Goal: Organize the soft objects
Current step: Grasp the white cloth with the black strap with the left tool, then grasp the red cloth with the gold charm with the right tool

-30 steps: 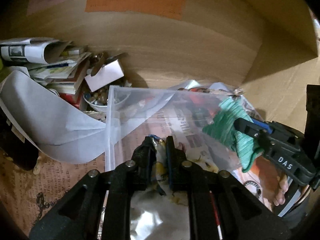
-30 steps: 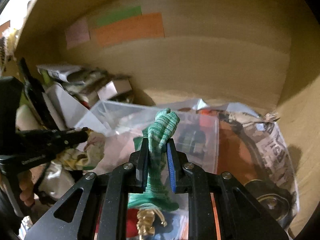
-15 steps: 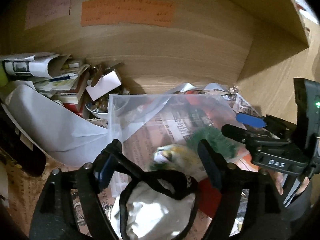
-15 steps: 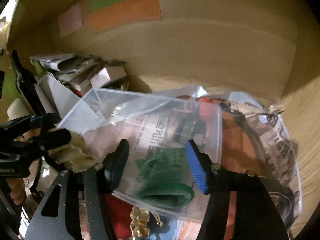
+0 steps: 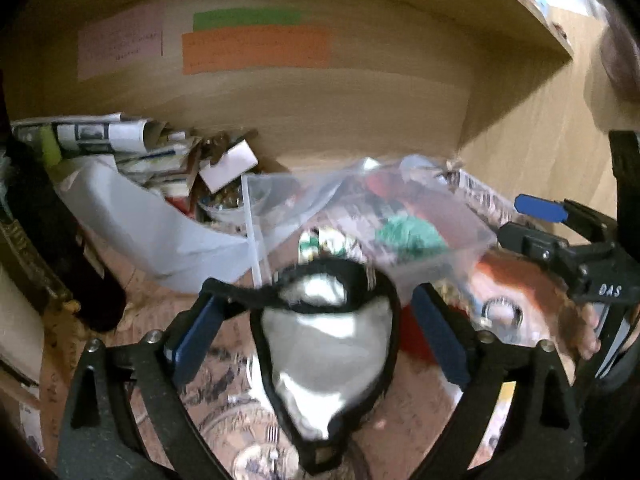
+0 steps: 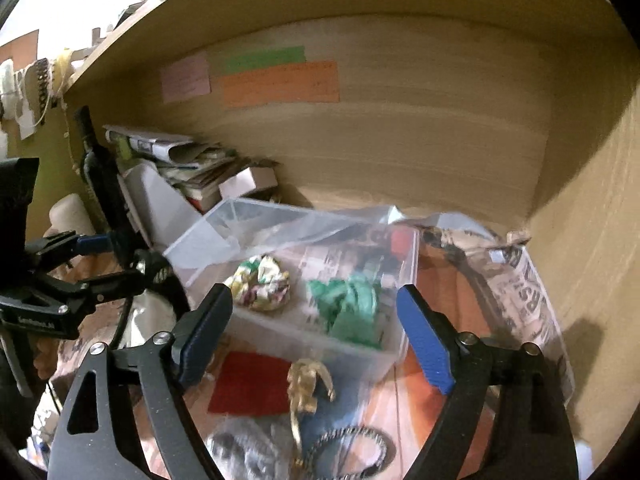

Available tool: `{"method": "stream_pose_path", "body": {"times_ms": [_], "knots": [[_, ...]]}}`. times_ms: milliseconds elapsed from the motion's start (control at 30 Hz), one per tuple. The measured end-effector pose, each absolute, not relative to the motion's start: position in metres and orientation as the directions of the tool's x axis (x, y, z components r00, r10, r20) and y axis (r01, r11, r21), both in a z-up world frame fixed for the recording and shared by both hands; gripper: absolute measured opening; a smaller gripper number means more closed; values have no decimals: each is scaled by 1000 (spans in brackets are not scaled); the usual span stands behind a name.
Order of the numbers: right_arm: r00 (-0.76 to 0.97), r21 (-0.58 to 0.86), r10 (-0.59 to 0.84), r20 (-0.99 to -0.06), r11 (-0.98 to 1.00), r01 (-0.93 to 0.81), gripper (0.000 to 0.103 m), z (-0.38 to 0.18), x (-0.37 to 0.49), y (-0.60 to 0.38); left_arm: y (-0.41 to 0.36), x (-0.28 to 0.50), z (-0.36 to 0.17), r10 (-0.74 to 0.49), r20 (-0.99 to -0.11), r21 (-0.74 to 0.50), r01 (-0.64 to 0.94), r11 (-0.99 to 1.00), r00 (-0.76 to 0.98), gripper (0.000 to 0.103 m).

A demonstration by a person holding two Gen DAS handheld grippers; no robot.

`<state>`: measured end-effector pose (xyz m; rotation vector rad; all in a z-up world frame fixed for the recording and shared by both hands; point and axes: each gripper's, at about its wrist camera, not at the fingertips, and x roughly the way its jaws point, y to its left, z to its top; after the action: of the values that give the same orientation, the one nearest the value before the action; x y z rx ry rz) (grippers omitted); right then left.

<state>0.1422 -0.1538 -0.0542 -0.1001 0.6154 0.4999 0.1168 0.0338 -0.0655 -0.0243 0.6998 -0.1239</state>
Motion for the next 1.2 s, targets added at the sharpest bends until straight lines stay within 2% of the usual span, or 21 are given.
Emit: {"method": "stream_pose_path", "body": {"times_ms": [200, 367, 500, 567, 633, 667, 733, 800, 900, 1000, 1200], "knots": [[638, 80, 414, -649, 872, -484, 82, -84, 140, -152, 34, 101, -92, -109, -684, -41, 111, 993, 721, 99], [569, 104, 421, -706, 856, -506, 82, -107, 139, -144, 32, 107, -117, -132, -731, -69, 120, 990, 670, 99], [531, 103, 417, -738, 847, -522, 81, -120, 141, -138, 31, 109, -112, -138, -702, -74, 121, 990, 699, 97], [513, 117, 425, -746, 841, -527, 75, -123, 142, -136, 31, 111, -107, -156, -681, -87, 132, 987, 715, 88], [495, 128, 432, -754, 836, -534, 65, -125, 144, -134, 31, 115, -106, -162, -687, -94, 135, 986, 708, 74], [482, 133, 436, -760, 831, -541, 59, -127, 146, -132, 31, 118, -108, -161, -693, -95, 132, 987, 703, 71], [479, 135, 437, -761, 829, -542, 54, -128, 147, -131, 32, 121, -111, -153, -704, -91, 125, 988, 694, 51], [475, 137, 441, -761, 826, -547, 41, -129, 146, -130, 34, 122, -115, -136, -706, -82, 111, 990, 694, 39], [476, 128, 431, -767, 829, -545, 24, -132, 146, -131, 40, 119, -118, -138, -700, -92, 103, 990, 701, 30], [481, 131, 436, -761, 829, -544, 16, -134, 144, -131, 43, 117, -117, -130, -698, -92, 92, 991, 704, 19], [530, 112, 445, -722, 831, -545, 14, -118, 134, -132, 43, 104, -102, -137, -673, -94, 101, 991, 727, 10]]}}
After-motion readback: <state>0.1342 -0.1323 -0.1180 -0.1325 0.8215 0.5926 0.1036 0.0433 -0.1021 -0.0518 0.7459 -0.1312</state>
